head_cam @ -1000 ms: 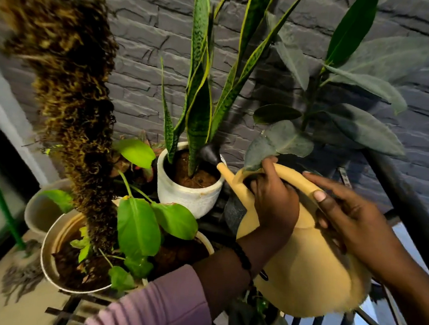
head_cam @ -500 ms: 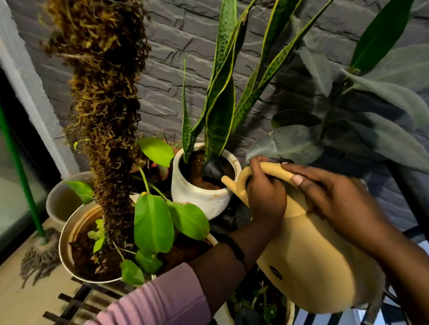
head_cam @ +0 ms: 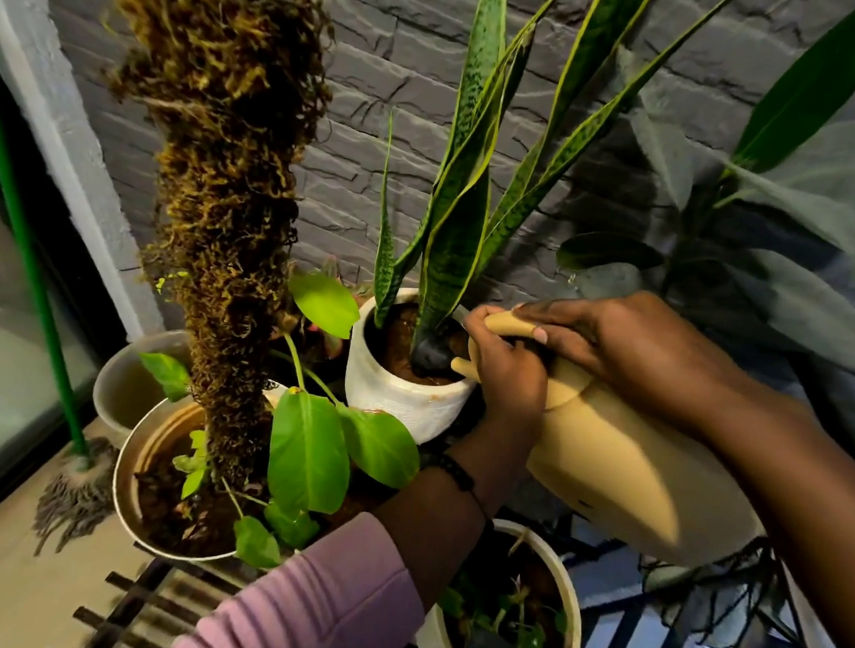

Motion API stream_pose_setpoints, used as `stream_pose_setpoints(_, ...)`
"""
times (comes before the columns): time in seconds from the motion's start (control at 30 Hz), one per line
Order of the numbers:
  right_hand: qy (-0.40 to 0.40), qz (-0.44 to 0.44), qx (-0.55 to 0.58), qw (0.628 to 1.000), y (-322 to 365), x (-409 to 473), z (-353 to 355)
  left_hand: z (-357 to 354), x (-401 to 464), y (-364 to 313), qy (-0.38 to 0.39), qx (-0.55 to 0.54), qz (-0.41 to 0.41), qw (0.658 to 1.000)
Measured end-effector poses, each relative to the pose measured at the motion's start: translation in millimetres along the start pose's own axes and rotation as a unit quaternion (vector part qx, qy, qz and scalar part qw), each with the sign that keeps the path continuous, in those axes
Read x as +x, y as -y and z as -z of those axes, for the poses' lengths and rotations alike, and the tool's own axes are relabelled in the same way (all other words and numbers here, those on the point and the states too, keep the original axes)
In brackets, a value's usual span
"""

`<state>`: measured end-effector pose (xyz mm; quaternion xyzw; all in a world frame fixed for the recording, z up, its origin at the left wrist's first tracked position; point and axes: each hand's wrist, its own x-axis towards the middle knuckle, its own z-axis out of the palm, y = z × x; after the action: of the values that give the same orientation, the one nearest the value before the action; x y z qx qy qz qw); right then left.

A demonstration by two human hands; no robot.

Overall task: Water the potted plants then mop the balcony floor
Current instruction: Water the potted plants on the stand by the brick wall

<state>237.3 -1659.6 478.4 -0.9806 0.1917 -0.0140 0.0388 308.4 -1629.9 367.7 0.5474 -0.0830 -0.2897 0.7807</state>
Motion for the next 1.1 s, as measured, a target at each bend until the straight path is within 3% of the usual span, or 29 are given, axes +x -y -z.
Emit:
stream_pose_setpoints(0.3,0.017,0.005,-0.017,1.000,-10.1,9.9,-0.9,-8.8,12.1,6.7,-0.020,-0.011,0.027,0.999)
stream_pose_setpoints(0.6,0.035,0.053,-0.050,0.997,-3.9,24.7,3.0,-14.4,16.6,-2.3,-0.053,-0.149,0.060,0.986)
stream_pose_setpoints(1.1,0.018,0.067,-0.064,0.996,-8.1,22.9,6.9,-21.2,26.9,4.9,-0.080,-0.126,0.049,0.988)
